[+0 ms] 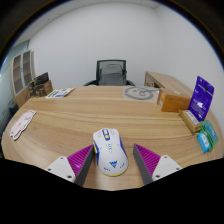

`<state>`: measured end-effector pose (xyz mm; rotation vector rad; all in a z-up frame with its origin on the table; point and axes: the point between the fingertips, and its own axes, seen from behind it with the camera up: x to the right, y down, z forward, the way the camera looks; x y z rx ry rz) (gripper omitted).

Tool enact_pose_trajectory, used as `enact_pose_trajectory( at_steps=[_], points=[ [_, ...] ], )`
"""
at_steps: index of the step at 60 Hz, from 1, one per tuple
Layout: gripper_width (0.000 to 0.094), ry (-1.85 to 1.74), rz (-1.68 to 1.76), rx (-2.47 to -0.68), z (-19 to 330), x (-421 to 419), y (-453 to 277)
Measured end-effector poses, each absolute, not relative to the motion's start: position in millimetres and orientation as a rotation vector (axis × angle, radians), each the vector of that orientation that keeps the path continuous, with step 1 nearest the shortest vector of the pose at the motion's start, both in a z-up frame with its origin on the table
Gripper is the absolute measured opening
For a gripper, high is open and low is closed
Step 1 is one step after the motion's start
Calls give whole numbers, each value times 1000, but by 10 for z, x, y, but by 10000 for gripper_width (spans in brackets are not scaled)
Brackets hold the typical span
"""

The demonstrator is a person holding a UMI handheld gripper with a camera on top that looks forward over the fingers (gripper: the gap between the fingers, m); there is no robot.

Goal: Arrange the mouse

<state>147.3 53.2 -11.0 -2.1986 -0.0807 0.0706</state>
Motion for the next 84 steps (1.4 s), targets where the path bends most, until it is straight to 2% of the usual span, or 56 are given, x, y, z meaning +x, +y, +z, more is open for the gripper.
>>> enact_pose_trajectory(
  at_steps=[3,6,13,24,29,34,44,57,67,71,79,81,84],
  points=[
    [714,-65,64,-2197,-109,1511,643],
    [551,-48,47,-2196,-115,1583,739],
    [509,6,21,-2194,-110,1620,766],
    [357,92,10,-2232,-106,1618,744],
    [357,120,25,-2247,-54,1411,714],
    [358,125,28,-2216,158,1009,726],
    [357,129,102,-2183,439,-546,874],
    [356,73,147,-2232,233,-2681,1073],
    [357,37,116,-2309,-43,-3400,1137],
    [382,0,40,-2309,-94,-3405,1139],
    [525,-25,55,-2340,-102,-3427,1093],
    [620,-29,70,-2377,-114,-3425,1031],
    [855,-49,80,-2398,-75,-3400,931]
  ],
)
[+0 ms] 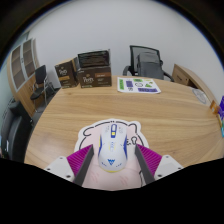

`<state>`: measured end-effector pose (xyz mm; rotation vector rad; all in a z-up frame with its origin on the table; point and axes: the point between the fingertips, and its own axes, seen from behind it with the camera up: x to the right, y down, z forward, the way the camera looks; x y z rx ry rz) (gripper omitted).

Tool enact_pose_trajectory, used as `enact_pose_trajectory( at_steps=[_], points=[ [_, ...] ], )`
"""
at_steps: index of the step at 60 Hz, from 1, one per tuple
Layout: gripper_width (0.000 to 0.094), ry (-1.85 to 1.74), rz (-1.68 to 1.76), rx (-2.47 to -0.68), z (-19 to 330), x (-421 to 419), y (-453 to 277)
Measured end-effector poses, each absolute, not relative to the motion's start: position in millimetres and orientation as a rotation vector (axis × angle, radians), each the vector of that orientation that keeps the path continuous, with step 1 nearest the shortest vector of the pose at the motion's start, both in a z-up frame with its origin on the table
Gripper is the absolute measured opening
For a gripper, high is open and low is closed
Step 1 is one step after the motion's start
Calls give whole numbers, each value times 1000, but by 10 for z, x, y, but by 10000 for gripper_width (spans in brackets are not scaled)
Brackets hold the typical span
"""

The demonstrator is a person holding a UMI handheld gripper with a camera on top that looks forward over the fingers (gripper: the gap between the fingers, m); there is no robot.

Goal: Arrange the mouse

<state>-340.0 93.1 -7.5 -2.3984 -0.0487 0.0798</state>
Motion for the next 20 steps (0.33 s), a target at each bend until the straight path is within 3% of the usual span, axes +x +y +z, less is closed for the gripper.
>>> enact_pose_trajectory(
  at_steps=[7,20],
  points=[
    [828,-73,83,-2364,157,-3318,610],
    [834,24,225,-2255,903,-3133,-419]
  ],
)
